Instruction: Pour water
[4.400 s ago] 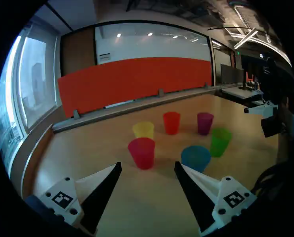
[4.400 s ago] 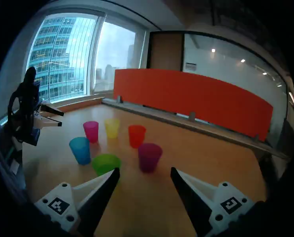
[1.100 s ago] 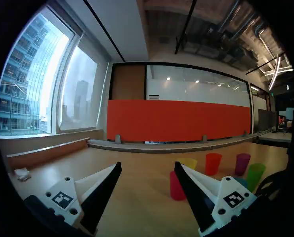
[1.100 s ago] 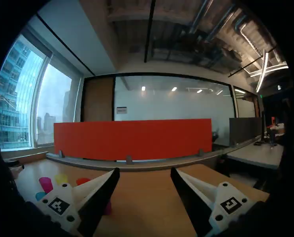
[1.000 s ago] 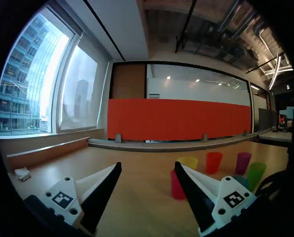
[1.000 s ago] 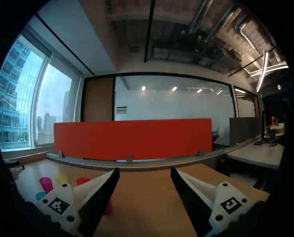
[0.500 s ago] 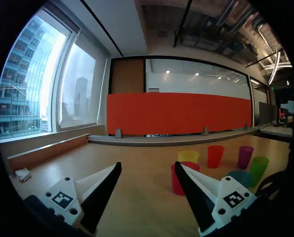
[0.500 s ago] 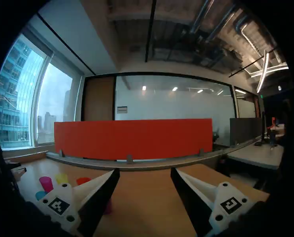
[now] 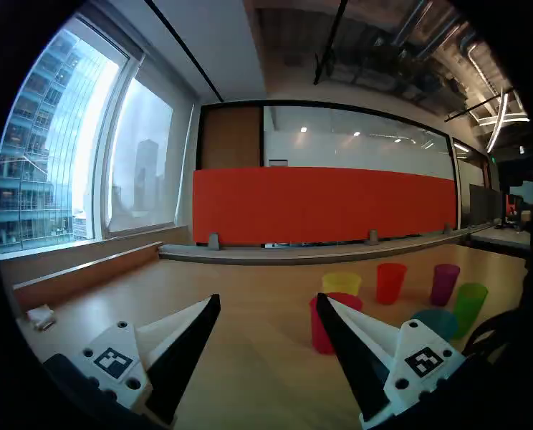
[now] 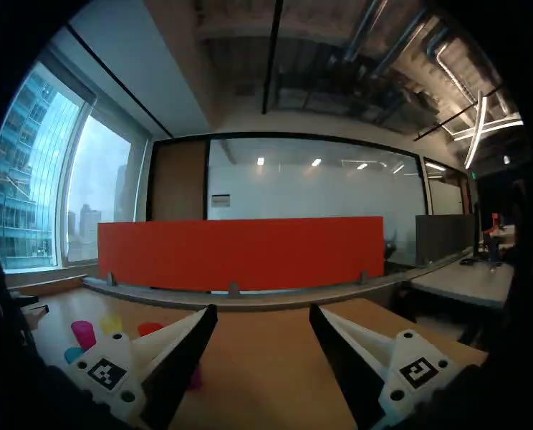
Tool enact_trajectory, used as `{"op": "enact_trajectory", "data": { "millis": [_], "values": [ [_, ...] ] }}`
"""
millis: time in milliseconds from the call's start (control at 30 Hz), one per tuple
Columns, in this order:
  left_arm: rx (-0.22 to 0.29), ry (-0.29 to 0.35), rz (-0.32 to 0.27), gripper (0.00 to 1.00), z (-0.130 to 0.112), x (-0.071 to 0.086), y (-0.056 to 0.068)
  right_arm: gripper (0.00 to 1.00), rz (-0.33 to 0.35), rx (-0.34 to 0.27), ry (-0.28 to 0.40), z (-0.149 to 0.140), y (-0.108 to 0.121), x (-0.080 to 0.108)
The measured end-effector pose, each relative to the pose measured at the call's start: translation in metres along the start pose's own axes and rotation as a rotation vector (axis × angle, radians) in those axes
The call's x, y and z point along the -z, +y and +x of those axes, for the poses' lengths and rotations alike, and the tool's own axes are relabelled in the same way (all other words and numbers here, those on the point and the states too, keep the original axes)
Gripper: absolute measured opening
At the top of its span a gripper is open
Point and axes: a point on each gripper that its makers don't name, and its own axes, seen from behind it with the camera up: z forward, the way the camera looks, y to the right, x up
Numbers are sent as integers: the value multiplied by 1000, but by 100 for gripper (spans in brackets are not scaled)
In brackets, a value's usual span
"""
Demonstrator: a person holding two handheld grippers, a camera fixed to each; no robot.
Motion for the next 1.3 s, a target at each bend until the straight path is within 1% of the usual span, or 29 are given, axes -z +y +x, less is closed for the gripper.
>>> {"op": "enact_trajectory", "data": {
  "millis": [300, 400, 600, 800, 967, 1133, 1300],
  "values": [
    [-1, 0, 0, 100, 1, 0, 0, 100, 4, 34, 6, 0, 5, 2],
    [-1, 0, 0, 100, 1, 0, 0, 100, 9, 39, 12, -1, 6, 1],
    [-1, 0, 0, 100, 1, 0, -1, 100, 39, 36, 15, -7, 3, -5],
    [-1, 0, 0, 100, 0, 0, -1, 100, 56, 16, 14, -20, 0, -16],
    [-1, 0, 0, 100, 1, 0, -1, 100, 52, 12, 4, -37, -1, -23],
    [-1, 0, 0, 100, 1, 0, -2, 100, 40, 19, -8, -58, -1, -24],
    [-1, 0, 0, 100, 1, 0, -2, 100, 33, 28, -16, -72, -3, -25]
  ]
}}
